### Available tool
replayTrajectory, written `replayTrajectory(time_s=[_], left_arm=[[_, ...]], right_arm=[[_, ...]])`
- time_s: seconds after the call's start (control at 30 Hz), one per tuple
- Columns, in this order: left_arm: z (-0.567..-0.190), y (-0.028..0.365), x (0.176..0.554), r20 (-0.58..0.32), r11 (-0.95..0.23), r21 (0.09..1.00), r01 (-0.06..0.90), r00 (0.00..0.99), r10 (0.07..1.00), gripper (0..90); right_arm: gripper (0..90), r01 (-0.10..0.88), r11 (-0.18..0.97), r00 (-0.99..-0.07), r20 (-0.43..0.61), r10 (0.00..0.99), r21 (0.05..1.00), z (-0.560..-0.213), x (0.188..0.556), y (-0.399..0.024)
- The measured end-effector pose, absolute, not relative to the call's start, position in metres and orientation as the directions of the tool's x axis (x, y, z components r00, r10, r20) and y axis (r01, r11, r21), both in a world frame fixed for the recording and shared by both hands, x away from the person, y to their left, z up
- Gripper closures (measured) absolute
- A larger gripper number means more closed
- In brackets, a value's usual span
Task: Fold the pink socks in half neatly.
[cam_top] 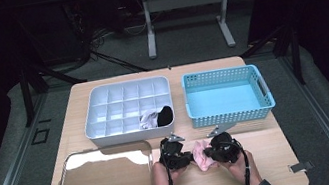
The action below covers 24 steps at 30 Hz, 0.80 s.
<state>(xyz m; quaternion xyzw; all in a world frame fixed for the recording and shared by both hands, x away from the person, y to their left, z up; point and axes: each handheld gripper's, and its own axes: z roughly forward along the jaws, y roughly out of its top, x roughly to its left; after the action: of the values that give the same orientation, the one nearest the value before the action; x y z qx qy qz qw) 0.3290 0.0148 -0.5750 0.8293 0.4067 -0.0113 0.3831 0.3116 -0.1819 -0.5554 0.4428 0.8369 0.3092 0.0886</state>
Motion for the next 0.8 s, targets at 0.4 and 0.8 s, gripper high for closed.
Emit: replayTrajectory(time_s=[0.4, 0.8], left_arm=[[-0.575, 0.016, 0.33, -0.333, -0.368, 0.629, 0.685, 0.665, 0.669, 82.5], [-0.576, 0.016, 0.331, -0.337, -0.367, 0.626, 0.689, 0.663, 0.669, 82.2]], right_arm=[[88.8, 0.683, 0.34, -0.589, 0.211, 0.78, 0.647, -0.537, 0.31, -0.19], [88.7, 0.671, 0.396, -0.632, 0.205, 0.747, 0.626, -0.544, 0.313, -0.175]])
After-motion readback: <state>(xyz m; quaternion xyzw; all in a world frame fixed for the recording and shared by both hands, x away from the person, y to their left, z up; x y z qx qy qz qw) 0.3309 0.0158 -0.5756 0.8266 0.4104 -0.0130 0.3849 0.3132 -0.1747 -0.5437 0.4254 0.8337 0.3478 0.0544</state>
